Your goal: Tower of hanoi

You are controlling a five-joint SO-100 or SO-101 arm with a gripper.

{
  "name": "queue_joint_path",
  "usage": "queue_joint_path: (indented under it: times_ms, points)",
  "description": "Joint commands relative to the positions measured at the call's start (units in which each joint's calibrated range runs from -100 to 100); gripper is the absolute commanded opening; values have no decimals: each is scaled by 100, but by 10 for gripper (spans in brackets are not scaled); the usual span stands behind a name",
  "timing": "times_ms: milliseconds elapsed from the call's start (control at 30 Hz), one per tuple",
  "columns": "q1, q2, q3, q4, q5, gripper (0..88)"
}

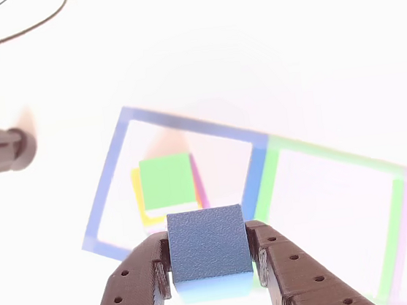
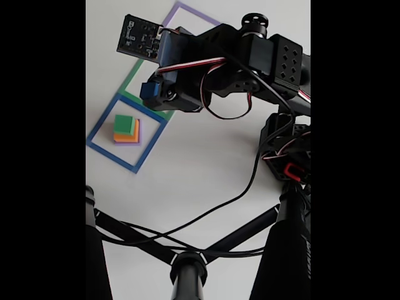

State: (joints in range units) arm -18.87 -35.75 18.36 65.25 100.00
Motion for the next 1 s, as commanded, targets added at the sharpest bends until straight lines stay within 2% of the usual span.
queue_joint_path:
  times_ms: [0, 233, 400, 733, 967]
  points:
    - [-59, -248, 1555, -2015, 0, 8]
    - [-270, 99, 3082, -4517, 0, 9]
    - [-328, 438, 3473, -5497, 0, 8]
    - [-280, 1093, 3809, -6735, 0, 11]
    - [-395, 1319, 3973, -7213, 0, 11]
